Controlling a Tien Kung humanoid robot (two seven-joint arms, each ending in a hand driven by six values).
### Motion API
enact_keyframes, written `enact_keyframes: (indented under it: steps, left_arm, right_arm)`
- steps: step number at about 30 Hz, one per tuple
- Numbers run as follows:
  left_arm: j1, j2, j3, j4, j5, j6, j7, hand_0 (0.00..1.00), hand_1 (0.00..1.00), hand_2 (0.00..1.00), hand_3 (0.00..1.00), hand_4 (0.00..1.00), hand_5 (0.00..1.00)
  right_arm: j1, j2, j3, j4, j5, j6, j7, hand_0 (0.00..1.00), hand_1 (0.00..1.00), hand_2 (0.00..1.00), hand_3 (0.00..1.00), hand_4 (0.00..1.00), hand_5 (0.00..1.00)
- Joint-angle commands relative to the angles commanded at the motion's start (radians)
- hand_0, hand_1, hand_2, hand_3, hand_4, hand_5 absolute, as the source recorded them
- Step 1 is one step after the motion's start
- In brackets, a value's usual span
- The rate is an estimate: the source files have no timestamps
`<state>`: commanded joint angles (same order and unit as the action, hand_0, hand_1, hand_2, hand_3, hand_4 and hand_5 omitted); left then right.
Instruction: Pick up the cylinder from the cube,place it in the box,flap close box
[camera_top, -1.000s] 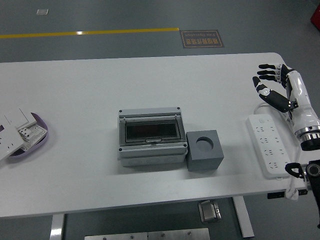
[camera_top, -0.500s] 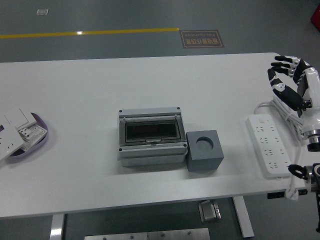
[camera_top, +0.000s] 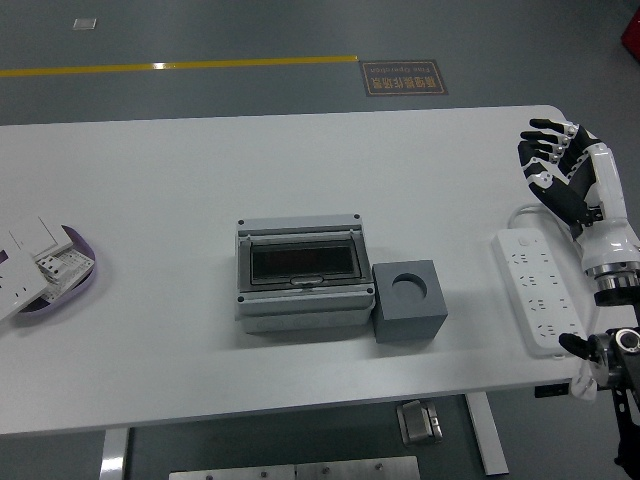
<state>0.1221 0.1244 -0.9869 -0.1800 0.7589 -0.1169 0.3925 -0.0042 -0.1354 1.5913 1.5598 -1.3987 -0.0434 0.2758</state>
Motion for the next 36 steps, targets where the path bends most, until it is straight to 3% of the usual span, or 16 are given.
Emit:
enact_keyframes:
  steps: [7,13,21,28,29,34,35,36]
  left_arm:
    - [0.009,-0.002,0.034,0.0,-0.043,0.035,-0.029,0.653,0.668,0.669,0.678,0.721,0.225]
    - [0.005,0.002,0.04,0.0,-0.05,0.089,-0.106,0.651,0.661,0.665,0.67,0.73,0.233]
    - [0.001,0.006,0.062,0.0,-0.063,0.092,-0.125,0.636,0.648,0.628,0.661,0.731,0.239]
    - [0.002,0.009,0.089,0.0,-0.043,0.08,-0.108,0.632,0.645,0.619,0.658,0.735,0.244]
    - [0.003,0.008,0.088,0.0,-0.039,0.08,-0.106,0.632,0.646,0.62,0.658,0.735,0.244]
    - [0.005,0.007,0.093,0.0,-0.032,0.079,-0.097,0.632,0.646,0.62,0.658,0.735,0.244]
    - [0.005,0.008,0.095,0.0,-0.028,0.075,-0.094,0.634,0.647,0.617,0.659,0.736,0.245]
    - [0.006,0.009,0.095,0.0,-0.026,0.074,-0.092,0.634,0.647,0.617,0.659,0.736,0.245]
  right_arm:
    - [0.018,-0.001,-0.04,-0.014,0.058,0.016,0.011,0.688,0.644,0.652,0.644,0.717,0.097]
    - [0.023,-0.008,-0.054,-0.021,0.081,0.018,0.012,0.713,0.665,0.663,0.639,0.72,0.08]
    - [0.03,-0.012,-0.072,-0.02,0.099,-0.015,0.042,0.708,0.667,0.662,0.634,0.708,0.082]
    - [0.028,-0.011,-0.07,-0.013,0.128,-0.057,0.087,0.707,0.667,0.651,0.622,0.684,0.098]
    - [0.027,-0.011,-0.068,-0.012,0.13,-0.061,0.09,0.707,0.672,0.641,0.621,0.495,0.042]
    - [0.024,-0.007,-0.059,-0.01,0.132,-0.066,0.093,0.707,0.672,0.641,0.621,0.495,0.042]
    - [0.023,-0.006,-0.058,-0.01,0.131,-0.067,0.092,0.727,0.662,0.611,0.594,0.391,0.076]
    - [0.023,-0.005,-0.058,-0.01,0.13,-0.067,0.092,0.727,0.662,0.611,0.594,0.391,0.076]
